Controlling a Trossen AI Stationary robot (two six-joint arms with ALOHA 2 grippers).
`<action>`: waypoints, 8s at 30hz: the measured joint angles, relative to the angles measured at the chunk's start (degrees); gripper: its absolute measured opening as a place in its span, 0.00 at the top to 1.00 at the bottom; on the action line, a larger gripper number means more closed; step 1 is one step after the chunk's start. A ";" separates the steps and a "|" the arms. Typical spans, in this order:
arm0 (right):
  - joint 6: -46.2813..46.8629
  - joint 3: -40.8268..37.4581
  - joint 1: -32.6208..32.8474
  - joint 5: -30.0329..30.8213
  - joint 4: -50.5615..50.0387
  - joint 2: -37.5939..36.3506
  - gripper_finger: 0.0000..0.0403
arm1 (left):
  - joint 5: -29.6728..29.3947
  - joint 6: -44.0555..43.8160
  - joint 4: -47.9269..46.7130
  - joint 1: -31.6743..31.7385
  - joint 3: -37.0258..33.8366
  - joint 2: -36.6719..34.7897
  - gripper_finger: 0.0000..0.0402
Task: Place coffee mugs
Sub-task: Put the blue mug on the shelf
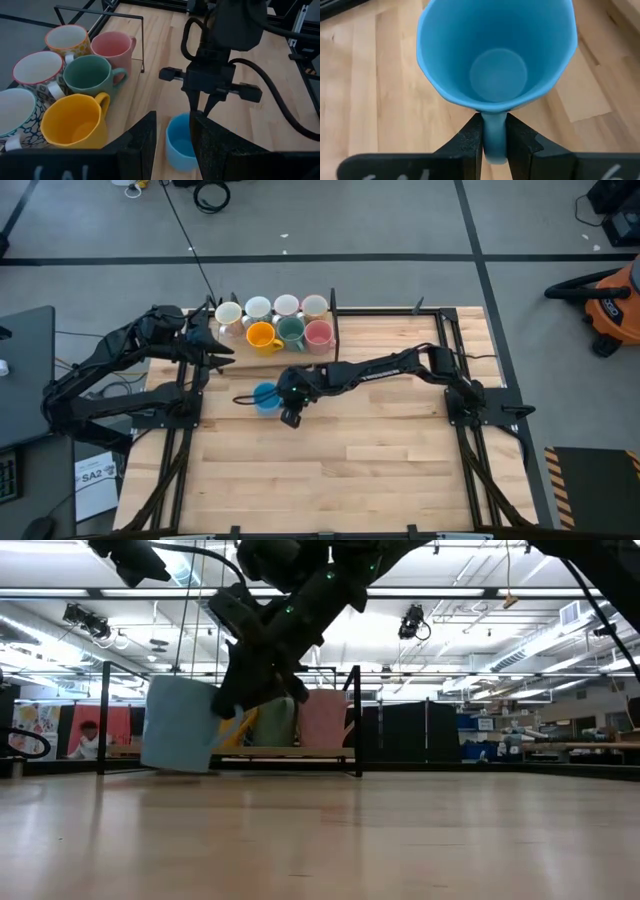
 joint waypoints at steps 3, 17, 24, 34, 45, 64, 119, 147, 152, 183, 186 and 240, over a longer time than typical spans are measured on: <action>0.01 -0.11 -0.01 0.91 -0.51 -0.05 0.83 | 0.00 0.01 0.00 0.00 0.00 0.00 0.69; 0.03 -0.76 0.01 1.96 -2.85 -0.07 0.79 | 0.00 0.07 0.00 -0.02 0.00 0.00 0.69; 0.03 -0.76 0.01 1.78 -2.52 -0.09 0.78 | 0.00 0.07 0.00 0.00 0.00 0.00 0.69; 0.23 -0.75 0.01 1.34 -2.50 -0.13 0.70 | 0.00 0.07 0.00 0.00 0.00 0.00 0.69; 0.23 -0.76 0.01 1.29 -1.13 -0.13 0.53 | 0.00 0.07 0.00 0.00 0.00 0.00 0.69; -0.95 -0.74 -0.43 -5.35 -6.22 -10.08 0.52 | 0.09 -0.97 0.44 0.00 0.00 0.02 0.69; 11.71 -40.50 5.41 16.91 -16.86 -37.81 0.52 | -26.76 -25.86 10.82 -38.62 0.02 34.49 0.69; 11.66 -40.48 5.43 16.82 -15.64 -37.79 0.52 | -30.92 -34.62 7.56 -40.35 0.02 48.11 0.75; 11.67 -40.48 5.43 16.82 -15.57 -37.79 0.52 | -30.92 -34.49 4.55 -40.35 0.02 48.09 0.86; 11.68 -40.44 5.76 14.99 -14.48 -37.73 0.52 | -35.65 -8.61 -16.61 -27.51 3.78 25.62 0.93; 11.68 -40.44 5.95 14.97 -14.26 -37.73 0.52 | -35.71 -6.34 -16.92 -23.95 3.78 23.51 0.92; 11.22 -40.44 6.11 13.35 -13.21 -37.73 0.52 | -22.56 8.51 -7.06 4.39 -9.73 22.38 0.92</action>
